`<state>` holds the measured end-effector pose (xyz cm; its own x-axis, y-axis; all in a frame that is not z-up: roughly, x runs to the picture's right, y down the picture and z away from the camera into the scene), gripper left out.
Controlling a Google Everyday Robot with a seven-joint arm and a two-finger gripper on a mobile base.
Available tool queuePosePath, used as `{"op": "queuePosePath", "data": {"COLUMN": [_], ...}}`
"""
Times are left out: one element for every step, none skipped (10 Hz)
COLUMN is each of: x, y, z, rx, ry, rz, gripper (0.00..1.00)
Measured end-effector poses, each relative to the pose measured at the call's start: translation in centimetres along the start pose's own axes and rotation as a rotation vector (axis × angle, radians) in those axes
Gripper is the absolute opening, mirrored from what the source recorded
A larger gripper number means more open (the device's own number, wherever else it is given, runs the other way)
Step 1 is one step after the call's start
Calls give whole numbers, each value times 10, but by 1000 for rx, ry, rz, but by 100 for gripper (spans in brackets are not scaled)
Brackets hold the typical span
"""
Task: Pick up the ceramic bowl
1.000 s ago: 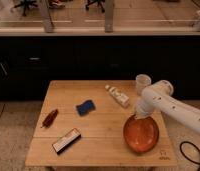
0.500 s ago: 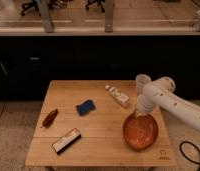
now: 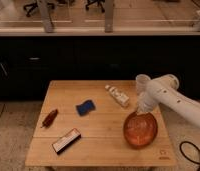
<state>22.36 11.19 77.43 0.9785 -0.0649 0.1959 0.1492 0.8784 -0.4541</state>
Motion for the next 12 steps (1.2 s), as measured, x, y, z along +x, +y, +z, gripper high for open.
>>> {"op": "queuePosePath", "data": {"x": [-4,-4,2,7,13,11,5,-3,-8,-7,-3,2], "y": [-2,-1,3,5,6,5,2,-3,-6,-6,-4,-4], "z": [-1,-3,-5,-6,-9,-10,-13,-16,-18,-20,-21,-26], "rx": [0,0,-5,-5,-6,-12,-10,-10,-11,-7,-9,-5], "ry": [-2,-7,-12,-13,-13,-16,-17,-18,-18,-21,-19,-19], "rz": [-7,-7,-4,-4,-9,-16,-28,-34,-39,-46,-52,-59], "gripper": [1,1,1,1,1,1,1,1,1,1,1,1]}}
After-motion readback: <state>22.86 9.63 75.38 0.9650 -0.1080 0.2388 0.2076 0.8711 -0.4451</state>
